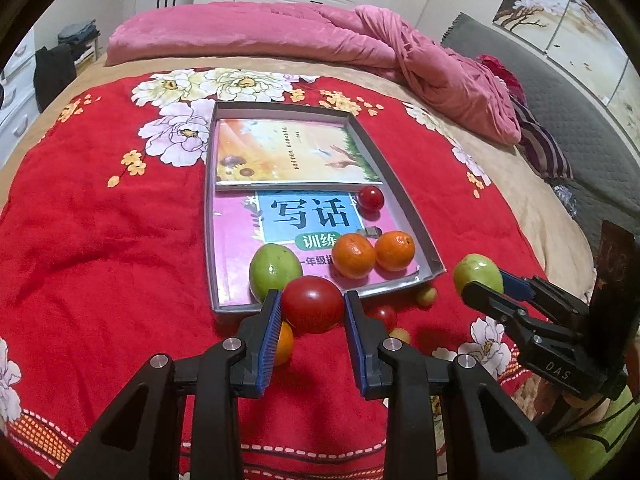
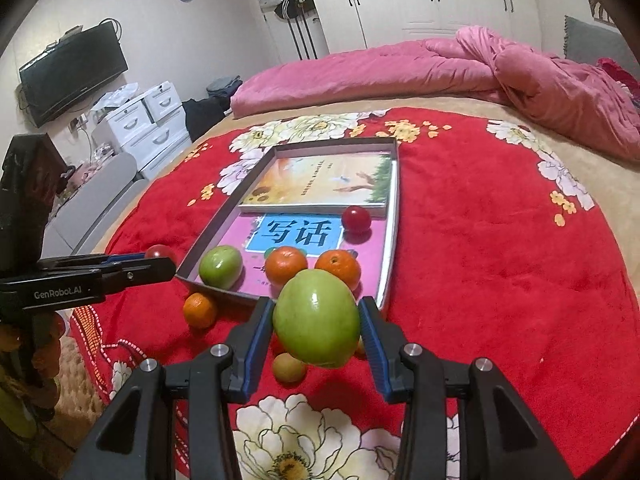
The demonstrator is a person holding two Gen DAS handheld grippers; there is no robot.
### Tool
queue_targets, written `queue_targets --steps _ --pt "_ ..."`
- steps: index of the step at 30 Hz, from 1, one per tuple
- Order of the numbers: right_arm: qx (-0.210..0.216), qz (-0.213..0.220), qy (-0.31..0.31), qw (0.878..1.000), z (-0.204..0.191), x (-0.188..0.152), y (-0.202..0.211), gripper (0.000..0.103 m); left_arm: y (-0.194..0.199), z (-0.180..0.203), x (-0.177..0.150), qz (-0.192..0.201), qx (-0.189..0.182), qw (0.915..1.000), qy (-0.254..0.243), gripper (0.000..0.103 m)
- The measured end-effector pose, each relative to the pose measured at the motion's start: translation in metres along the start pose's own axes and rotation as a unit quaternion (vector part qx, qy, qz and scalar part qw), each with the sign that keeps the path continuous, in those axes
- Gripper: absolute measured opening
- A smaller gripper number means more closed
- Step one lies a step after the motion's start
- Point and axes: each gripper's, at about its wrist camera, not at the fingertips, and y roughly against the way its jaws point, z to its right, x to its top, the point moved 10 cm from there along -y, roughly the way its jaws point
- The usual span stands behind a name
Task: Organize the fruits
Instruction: 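Lift and carry the green fruit and tomato over the tray with both tools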
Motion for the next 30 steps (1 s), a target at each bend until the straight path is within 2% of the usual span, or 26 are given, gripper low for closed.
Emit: queue_targets --steps 30 --pt "-0.046 -0.013 -0.020 0.999 0.032 0.017 -0.040 0.044 -0.047 0.019 0.008 -0.023 0.015 0.9991 -0.032 0.032"
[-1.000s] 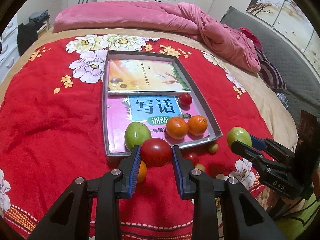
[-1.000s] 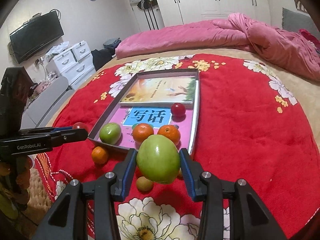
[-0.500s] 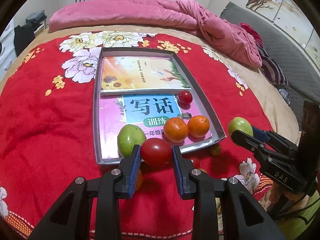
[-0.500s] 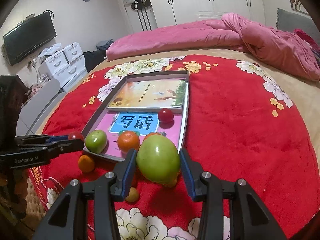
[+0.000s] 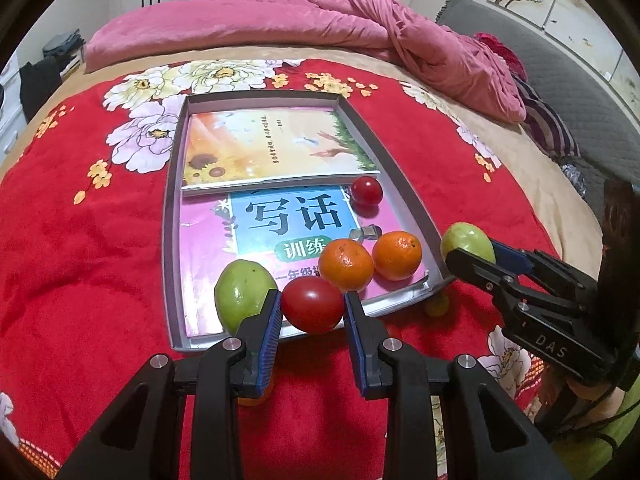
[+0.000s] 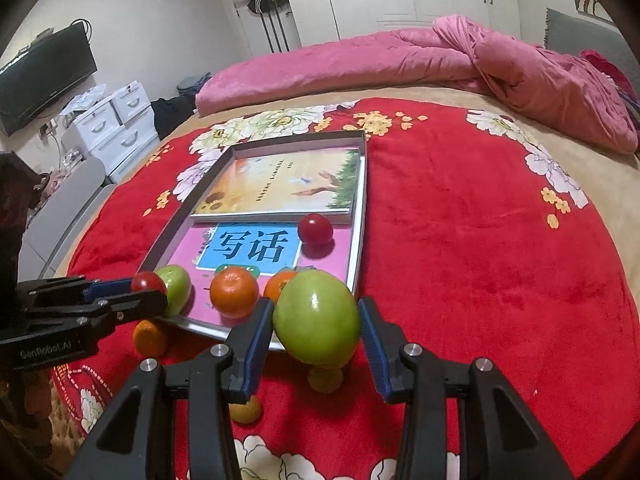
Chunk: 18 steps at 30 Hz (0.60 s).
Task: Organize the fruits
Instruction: 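Lift and carry the green fruit and tomato over the tray with both tools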
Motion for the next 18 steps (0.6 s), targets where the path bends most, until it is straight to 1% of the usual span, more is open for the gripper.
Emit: queue_targets --steps 8,15,18 --pt "-0.011 -0.008 -0.009 1.000 0.003 0.002 -0.011 0.044 -0.007 -0.001 0.002 -0.004 0.001 1.0000 0.001 0.032" --pt "-0.029 -0.007 0.009 1.000 0.002 0.004 -0.017 0.044 -0.010 0.000 0.001 -0.008 0.002 1.0000 0.001 0.032" --pt "-0.030 -0.011 0.011 0.999 0.001 0.003 -0.021 0.044 -0.011 0.000 0.002 -0.007 0.003 1.0000 0.001 0.032"
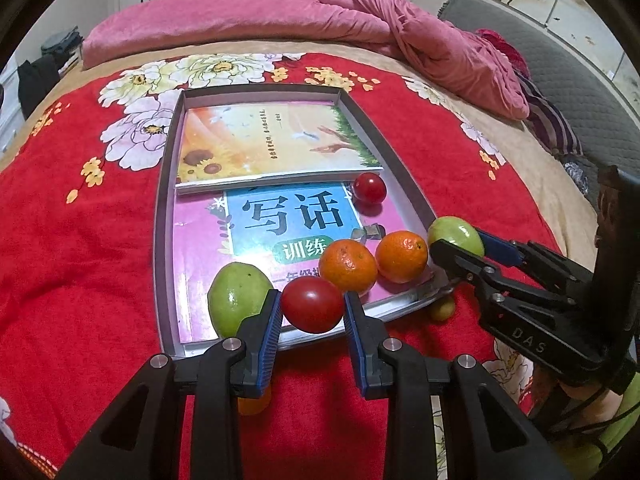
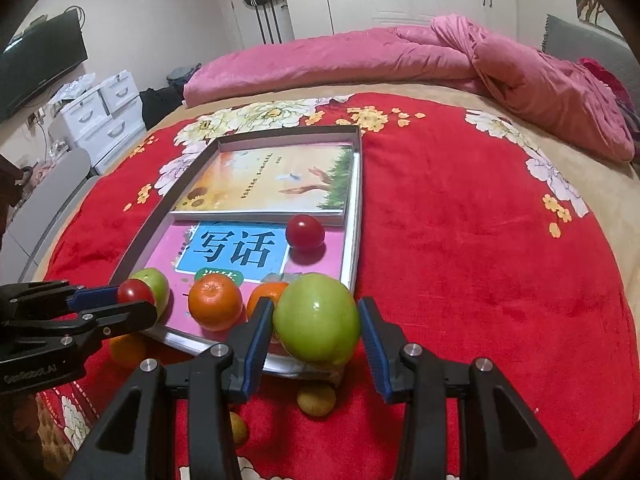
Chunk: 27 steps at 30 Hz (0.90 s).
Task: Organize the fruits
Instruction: 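Lift and carry the green fruit and tomato over the tray with both tools, then lower the held green fruit and tomato into the tray with both tools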
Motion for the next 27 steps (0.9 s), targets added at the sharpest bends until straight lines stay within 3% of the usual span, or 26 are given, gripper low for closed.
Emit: queue_targets --steps 20,27 --pt "-0.011 0.017 -0.032 0.999 0.008 0.019 -0.009 0.044 -0.004 0.001 0.006 0.001 0.003 1.0000 0.003 0.032" --pt "0.038 0.037 -0.016 0.998 -0.009 0.016 0.013 0.044 -0.004 0.000 0.007 0.003 0.004 1.0000 0.003 0.032"
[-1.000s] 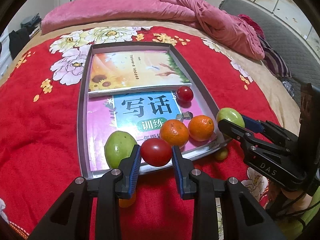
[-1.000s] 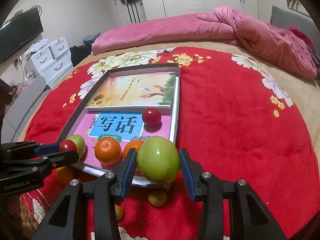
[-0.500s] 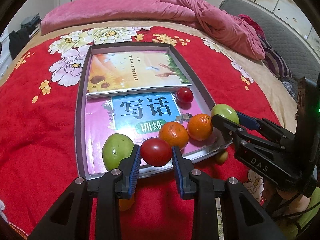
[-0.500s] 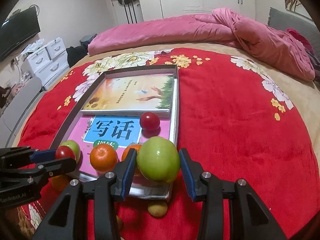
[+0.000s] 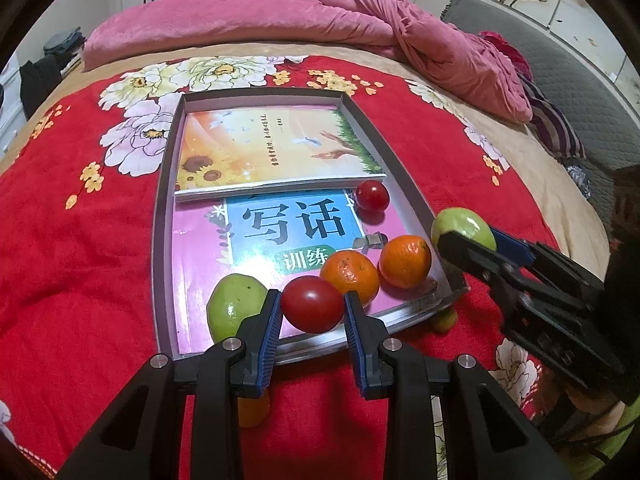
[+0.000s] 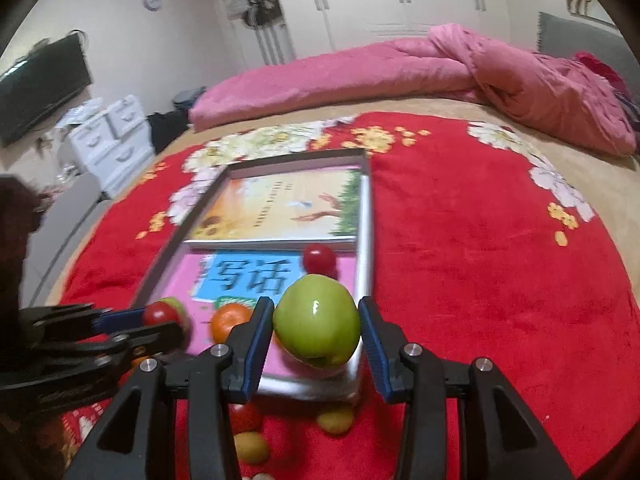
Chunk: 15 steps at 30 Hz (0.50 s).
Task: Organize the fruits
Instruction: 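Lower the held green fruit and tomato into the tray with both tools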
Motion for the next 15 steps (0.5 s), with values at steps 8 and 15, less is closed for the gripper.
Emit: queue_targets --steps 8,15 --pt "0.044 -0.026 0.064 0.997 -0.038 -0.017 -0.002 0.044 0.004 -0.004 0.003 0.006 0.003 1.0000 0.002 0.032" --pt "0.037 -0.037 0.093 0.994 -0.047 -0.024 -0.015 0.044 0.001 -0.007 0.001 0.004 0.004 1.0000 0.007 0.032"
